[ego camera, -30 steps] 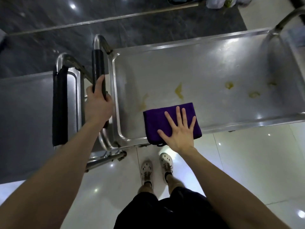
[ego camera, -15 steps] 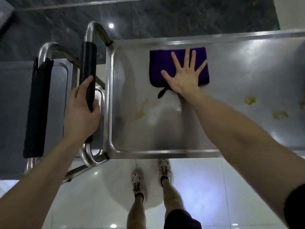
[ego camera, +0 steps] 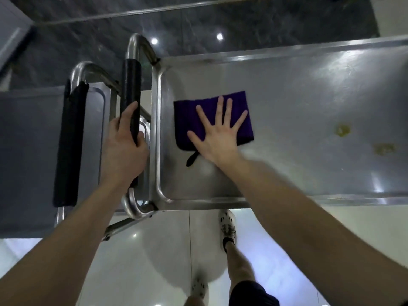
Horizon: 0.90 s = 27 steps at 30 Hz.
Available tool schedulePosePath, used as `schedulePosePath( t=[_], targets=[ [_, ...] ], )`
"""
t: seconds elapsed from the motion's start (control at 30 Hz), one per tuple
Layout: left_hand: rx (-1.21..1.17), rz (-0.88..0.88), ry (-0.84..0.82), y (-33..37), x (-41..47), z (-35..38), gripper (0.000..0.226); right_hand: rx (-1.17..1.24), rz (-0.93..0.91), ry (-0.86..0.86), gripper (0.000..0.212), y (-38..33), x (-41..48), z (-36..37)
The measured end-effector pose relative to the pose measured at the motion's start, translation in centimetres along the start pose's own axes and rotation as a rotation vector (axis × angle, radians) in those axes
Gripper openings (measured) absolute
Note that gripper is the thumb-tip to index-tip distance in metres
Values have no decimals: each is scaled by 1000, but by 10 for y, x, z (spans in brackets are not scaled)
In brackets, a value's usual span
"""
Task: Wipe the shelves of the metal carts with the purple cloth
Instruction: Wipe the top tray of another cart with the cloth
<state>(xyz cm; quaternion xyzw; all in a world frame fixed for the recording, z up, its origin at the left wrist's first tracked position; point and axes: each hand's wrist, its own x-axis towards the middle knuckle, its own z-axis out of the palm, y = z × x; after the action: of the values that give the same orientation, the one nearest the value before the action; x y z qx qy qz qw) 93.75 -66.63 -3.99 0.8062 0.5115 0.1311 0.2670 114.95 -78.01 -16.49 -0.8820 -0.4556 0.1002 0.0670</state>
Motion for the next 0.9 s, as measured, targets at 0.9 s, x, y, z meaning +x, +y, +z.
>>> schedulePosePath(
  t=[0.9],
  targets=[
    [-1,107,41,2,-1,6,73,-5,215,-43,85,-88,173,2]
  ],
)
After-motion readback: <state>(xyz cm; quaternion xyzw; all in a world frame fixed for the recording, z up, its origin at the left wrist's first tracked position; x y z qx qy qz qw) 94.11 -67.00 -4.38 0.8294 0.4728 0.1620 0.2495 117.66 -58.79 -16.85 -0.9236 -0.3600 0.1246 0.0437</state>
